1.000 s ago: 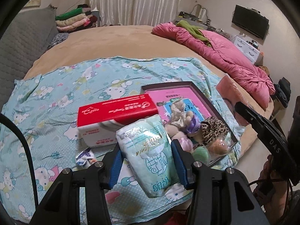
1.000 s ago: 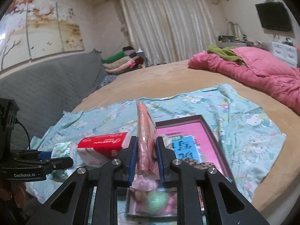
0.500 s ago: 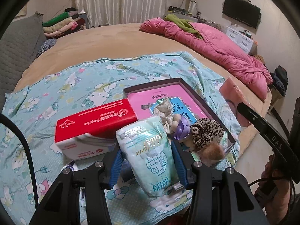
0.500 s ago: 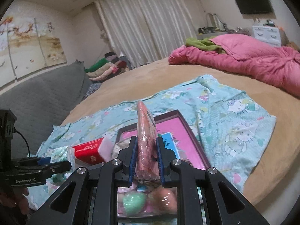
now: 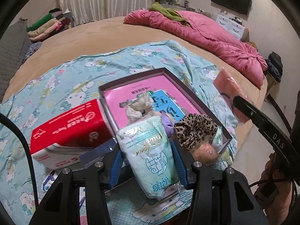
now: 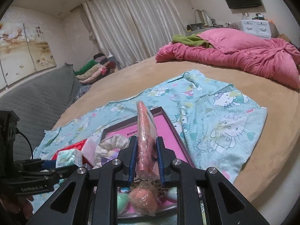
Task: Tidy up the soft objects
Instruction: 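Carry the wipes pack over the tray with the left tool while the right tool carries the pink strip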
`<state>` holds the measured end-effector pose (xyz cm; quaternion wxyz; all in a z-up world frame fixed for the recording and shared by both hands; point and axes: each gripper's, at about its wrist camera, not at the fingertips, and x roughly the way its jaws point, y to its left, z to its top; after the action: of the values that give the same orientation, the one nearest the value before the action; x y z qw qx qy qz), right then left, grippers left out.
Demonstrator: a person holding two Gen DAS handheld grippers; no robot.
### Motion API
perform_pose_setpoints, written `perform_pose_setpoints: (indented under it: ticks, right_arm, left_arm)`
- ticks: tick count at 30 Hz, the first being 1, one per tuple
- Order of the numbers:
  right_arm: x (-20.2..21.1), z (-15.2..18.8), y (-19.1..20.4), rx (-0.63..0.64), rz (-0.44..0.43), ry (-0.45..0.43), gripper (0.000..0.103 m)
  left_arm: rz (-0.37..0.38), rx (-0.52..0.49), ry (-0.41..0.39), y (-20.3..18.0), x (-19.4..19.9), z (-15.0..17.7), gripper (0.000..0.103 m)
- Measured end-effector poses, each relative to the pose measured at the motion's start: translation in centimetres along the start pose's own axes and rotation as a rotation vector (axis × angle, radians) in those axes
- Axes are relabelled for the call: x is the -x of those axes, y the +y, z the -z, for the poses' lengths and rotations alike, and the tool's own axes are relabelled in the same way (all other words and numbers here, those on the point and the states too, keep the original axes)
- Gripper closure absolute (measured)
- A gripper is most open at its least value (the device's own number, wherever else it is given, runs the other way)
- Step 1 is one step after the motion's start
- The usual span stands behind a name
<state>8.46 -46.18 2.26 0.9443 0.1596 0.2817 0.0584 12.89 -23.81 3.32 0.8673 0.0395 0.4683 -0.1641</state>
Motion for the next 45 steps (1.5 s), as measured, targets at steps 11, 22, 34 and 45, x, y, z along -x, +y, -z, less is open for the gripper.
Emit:
perform_pose_setpoints:
  ticks: [11, 22, 34, 45]
  right_arm:
    - [-1.3, 0.1, -0.6, 0.001, 0.006, 0.024, 0.083]
    - [-2.6, 0.1, -0.8, 0.012, 0.017, 0.046, 0.083]
    - [-4.5, 0.1, -0.9, 0.03, 0.045, 0.073, 0.083]
    - [-6.2, -0.3, -1.0, 0.077, 0.09, 0.082, 0.083]
  left_arm:
    - [0.012, -0.032, 0.047, -1.5, -2.9, -0.2, 0.053]
    - [0.021, -0.026, 0.074, -1.5, -5.0, -0.6, 0.053]
    - [0.024, -0.014, 0.084, -0.9, -6.5, -1.1, 0.053]
    - [0.027, 0.001, 0.099, -0.3, -7.7, -1.6, 0.053]
